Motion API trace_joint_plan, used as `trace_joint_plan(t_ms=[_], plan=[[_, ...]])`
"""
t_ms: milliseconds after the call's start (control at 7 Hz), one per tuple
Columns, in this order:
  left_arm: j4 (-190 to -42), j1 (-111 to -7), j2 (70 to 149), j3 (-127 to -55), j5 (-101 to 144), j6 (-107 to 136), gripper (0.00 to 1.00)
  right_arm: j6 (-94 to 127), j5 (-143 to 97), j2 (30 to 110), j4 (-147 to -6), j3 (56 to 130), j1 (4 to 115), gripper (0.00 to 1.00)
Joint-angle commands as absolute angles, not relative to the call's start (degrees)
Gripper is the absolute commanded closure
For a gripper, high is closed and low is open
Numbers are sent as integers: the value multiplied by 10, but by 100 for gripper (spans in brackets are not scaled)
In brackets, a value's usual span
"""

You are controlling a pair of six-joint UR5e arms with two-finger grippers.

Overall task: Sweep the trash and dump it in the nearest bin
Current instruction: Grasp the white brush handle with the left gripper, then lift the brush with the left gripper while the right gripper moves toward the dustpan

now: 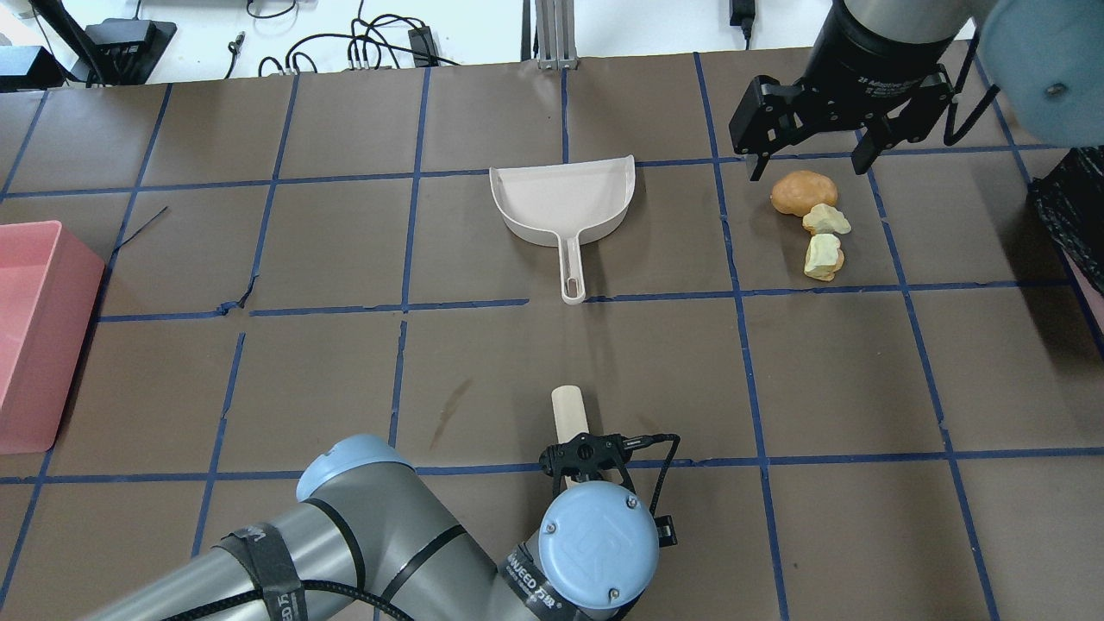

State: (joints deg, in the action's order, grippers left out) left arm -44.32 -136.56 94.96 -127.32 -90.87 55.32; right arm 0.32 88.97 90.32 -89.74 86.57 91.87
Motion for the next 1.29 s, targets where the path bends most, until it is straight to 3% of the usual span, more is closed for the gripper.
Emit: trace_joint_plan(t_ms=[0, 571, 714, 857, 1000, 1143], plan=[[-441, -1372, 949, -1277, -909, 560, 0, 2, 885, 900, -884, 866, 906, 0], [-442, -1373, 949, -1285, -911, 559, 4, 1, 885, 900, -845, 866, 907, 0], [-441, -1373, 949, -1285, -914, 557, 33, 1, 882, 900, -845, 866, 907, 0], [-442, -1373, 949, -1284, -914, 555, 79, 2, 883, 900, -845, 866, 907, 0], [-442, -1373, 949, -1284, -913, 555, 100, 1, 884, 900, -842, 866, 905, 0], [-442, -1373, 949, -1283, -914, 554, 100, 3, 885, 900, -841, 866, 908, 0]])
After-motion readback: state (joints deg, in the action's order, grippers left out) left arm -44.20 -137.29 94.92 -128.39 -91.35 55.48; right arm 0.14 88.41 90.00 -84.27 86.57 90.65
